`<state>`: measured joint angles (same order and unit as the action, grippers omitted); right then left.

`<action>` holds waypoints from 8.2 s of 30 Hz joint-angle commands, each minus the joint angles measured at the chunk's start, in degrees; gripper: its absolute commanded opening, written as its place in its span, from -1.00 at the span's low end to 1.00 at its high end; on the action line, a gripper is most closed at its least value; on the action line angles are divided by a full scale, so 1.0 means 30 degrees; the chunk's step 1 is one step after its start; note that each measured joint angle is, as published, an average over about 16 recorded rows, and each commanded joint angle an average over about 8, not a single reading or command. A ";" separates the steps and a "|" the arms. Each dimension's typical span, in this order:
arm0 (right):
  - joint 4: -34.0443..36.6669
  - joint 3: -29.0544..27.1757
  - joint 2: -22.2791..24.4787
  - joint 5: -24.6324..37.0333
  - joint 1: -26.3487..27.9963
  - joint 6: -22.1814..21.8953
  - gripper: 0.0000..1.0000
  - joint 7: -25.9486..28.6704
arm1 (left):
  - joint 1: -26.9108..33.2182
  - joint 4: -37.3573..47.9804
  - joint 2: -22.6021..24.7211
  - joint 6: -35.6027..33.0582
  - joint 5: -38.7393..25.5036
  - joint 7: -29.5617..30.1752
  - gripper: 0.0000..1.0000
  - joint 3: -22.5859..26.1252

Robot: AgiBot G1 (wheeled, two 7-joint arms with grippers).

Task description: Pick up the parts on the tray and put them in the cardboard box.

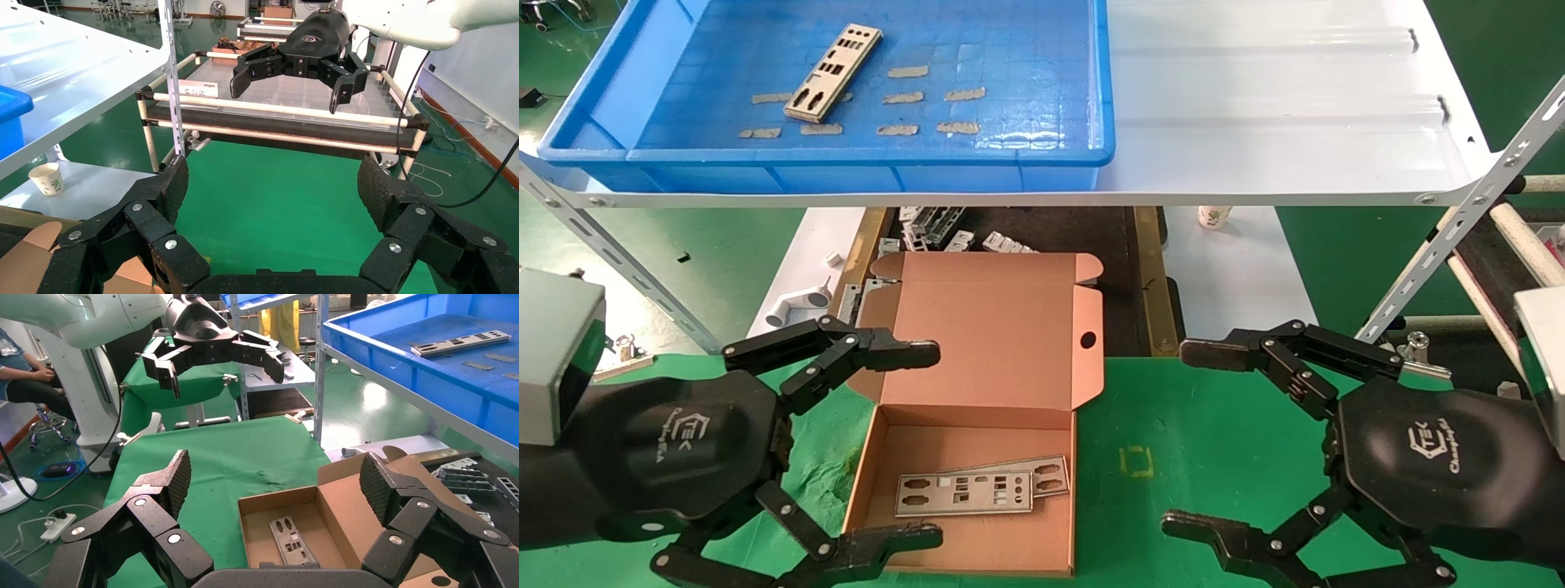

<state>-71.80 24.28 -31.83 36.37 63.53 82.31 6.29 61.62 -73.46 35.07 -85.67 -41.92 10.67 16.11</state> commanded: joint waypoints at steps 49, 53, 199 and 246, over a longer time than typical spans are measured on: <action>0.0002 0.0001 0.0000 0.0000 0.0001 0.0001 -1.00 0.0000 | 0.2270 0.2251 0.1657 0.2382 -0.1765 -0.0644 1.00 0.0197; 0.0002 0.0001 0.0000 0.0000 0.0001 0.0001 -1.00 0.0000 | 0.4028 0.4275 0.2654 0.3522 -0.2884 -0.0864 1.00 0.0488; 0.0002 0.0007 0.0002 -0.0004 0.0003 -0.0001 -1.00 -0.0003 | 1.1390 0.9346 0.4303 -0.1427 -0.6787 -0.8038 -1.00 1.1768; 0.0002 0.0009 0.0003 -0.0005 0.0004 -0.0002 -0.75 -0.0004 | 0.9873 1.8402 0.8604 -0.0032 -0.7825 -1.2392 1.00 1.2627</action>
<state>-71.79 24.30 -31.82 36.35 63.55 82.31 6.28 90.49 -19.15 60.77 -84.83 -65.25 -26.04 53.58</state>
